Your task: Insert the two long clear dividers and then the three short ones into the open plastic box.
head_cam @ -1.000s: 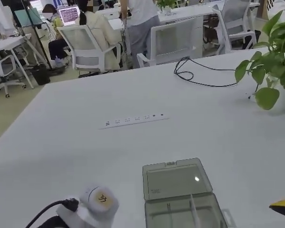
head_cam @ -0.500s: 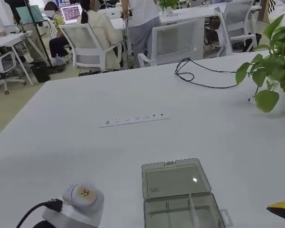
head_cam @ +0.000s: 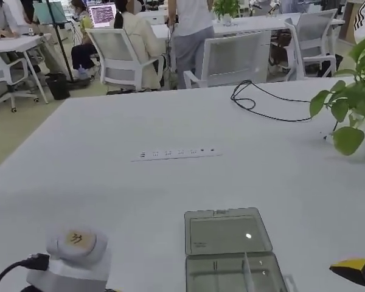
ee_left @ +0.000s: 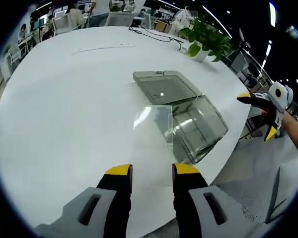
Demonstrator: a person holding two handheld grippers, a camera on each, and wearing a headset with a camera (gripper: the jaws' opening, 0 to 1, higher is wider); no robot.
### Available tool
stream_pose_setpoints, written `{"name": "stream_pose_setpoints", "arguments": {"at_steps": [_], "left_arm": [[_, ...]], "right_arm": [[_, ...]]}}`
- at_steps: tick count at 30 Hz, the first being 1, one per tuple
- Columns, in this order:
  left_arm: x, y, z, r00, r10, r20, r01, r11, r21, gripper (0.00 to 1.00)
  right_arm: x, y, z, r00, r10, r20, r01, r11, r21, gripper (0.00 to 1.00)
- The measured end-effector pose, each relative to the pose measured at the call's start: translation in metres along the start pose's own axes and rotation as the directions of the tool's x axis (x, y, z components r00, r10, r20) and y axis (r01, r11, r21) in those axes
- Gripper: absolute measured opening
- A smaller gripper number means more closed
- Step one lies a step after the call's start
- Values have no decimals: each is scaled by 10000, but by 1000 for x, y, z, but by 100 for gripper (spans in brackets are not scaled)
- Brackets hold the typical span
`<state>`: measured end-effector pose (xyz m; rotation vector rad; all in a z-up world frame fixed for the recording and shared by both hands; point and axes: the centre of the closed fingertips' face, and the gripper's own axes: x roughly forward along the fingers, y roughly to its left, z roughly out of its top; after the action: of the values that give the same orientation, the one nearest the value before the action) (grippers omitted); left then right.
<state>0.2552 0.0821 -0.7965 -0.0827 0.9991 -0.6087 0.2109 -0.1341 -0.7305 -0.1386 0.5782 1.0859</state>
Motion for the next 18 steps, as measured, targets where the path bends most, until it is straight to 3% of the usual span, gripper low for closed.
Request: {"name": "stream_pose_setpoints", "arguments": {"at_steps": [3, 8, 10, 16, 18], "left_arm": [[-6, -10, 10, 9984, -294, 478, 292, 9996, 59, 30], [-13, -33, 27, 9874, -957, 1263, 953, 9954, 94, 30], [-15, -45, 35, 9784, -1268, 1630, 1272, 9918, 82, 30], [-17, -66, 45, 9609, -1753, 2142, 1776, 9841, 85, 30], [-17, -76, 50, 9500, -1998, 2400, 2031, 9791, 115, 30]], "right_arm": [[4, 3, 15, 9998, -6, 199, 3, 9999, 153, 85], [13, 6, 41, 9990, -97, 425, 69, 9978, 666, 80], [18, 6, 52, 9986, -133, 516, 80, 9948, 1012, 78], [30, 9, 76, 9939, -328, 1050, 156, 9868, 1610, 64], [34, 11, 84, 9903, -423, 1322, 175, 9828, 1836, 58]]}}
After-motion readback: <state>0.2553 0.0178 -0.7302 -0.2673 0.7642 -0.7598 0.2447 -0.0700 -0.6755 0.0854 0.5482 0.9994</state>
